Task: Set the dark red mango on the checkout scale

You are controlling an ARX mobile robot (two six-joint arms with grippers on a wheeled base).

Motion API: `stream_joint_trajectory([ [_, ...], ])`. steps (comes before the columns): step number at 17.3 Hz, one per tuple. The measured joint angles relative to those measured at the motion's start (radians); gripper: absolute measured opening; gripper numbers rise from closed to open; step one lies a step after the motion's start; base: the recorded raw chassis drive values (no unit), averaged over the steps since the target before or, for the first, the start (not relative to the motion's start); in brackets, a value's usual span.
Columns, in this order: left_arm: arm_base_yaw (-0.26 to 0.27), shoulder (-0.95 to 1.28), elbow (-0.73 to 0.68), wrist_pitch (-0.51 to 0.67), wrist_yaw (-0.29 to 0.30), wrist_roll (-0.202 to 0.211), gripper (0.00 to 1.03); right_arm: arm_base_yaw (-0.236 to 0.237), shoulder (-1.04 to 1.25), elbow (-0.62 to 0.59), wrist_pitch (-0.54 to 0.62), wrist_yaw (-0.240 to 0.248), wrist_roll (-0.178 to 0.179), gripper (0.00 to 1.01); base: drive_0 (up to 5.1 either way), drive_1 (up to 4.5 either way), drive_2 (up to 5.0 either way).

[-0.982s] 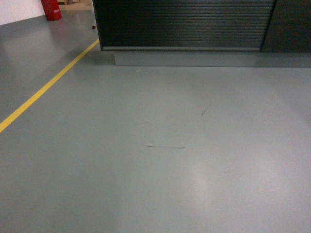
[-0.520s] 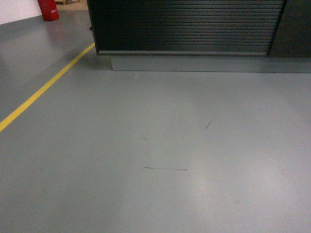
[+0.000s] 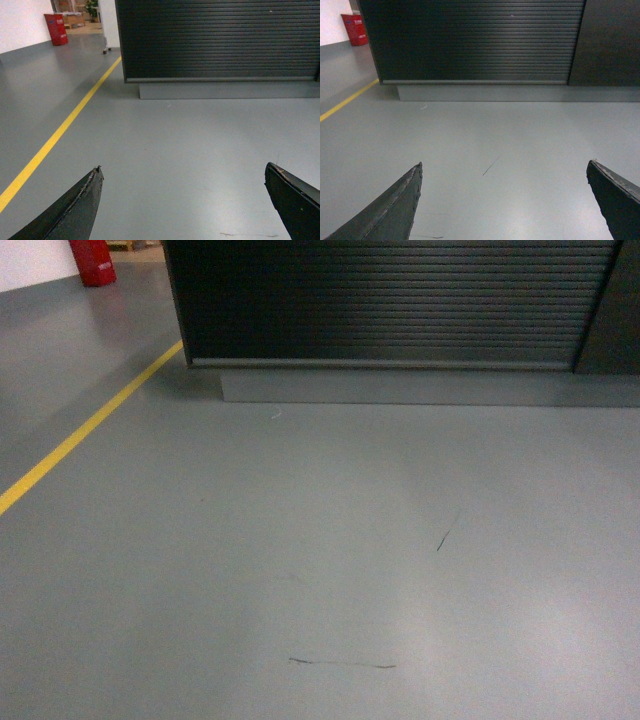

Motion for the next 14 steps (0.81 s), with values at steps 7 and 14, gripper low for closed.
stream_joint_trajectory([
  [7, 0.000, 0.000, 0.000, -0.002, 0.000, 0.000, 0.98, 0.000, 0.000, 0.000, -0.002, 0.000, 0.000, 0.98, 0.0, 4.30, -4.4],
  [14, 0.000, 0.000, 0.000, -0.001, -0.001, 0.000, 0.98, 0.000, 0.000, 0.000, 0.005, -0.001, 0.000, 0.98, 0.0, 4.30, -4.4],
])
